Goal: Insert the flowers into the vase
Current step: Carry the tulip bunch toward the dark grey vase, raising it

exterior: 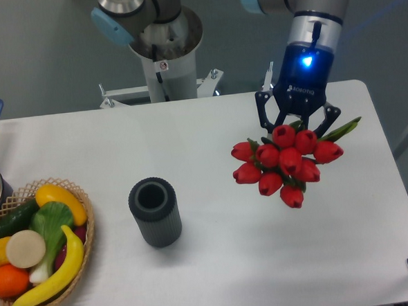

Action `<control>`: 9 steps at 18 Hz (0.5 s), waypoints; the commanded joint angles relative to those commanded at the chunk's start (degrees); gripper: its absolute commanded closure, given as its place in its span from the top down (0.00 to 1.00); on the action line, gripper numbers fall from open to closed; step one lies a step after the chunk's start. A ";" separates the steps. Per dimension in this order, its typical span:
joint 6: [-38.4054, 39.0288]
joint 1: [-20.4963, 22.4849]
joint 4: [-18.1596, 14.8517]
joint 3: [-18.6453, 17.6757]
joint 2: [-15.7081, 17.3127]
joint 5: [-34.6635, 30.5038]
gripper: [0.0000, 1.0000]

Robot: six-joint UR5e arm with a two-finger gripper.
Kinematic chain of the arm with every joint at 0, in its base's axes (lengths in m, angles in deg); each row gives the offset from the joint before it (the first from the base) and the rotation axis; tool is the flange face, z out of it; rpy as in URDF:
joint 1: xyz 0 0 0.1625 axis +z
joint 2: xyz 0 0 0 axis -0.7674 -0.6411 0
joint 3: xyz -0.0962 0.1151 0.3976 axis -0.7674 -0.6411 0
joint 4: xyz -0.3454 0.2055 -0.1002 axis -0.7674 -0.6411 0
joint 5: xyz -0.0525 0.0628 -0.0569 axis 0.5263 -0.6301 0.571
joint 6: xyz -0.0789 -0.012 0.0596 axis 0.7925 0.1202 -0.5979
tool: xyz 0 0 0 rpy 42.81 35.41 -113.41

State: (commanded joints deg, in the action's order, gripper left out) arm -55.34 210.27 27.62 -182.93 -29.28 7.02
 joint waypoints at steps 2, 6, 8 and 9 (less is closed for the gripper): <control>0.00 -1.93 0.09 1.40 -0.35 0.09 0.41; 0.00 -5.01 0.09 2.64 -0.62 3.93 0.41; 0.00 -5.28 0.09 2.64 -0.53 7.72 0.41; 0.09 -5.37 0.09 2.64 -0.44 8.08 0.41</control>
State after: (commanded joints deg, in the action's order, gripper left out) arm -55.25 204.90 27.71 -180.29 -29.72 15.10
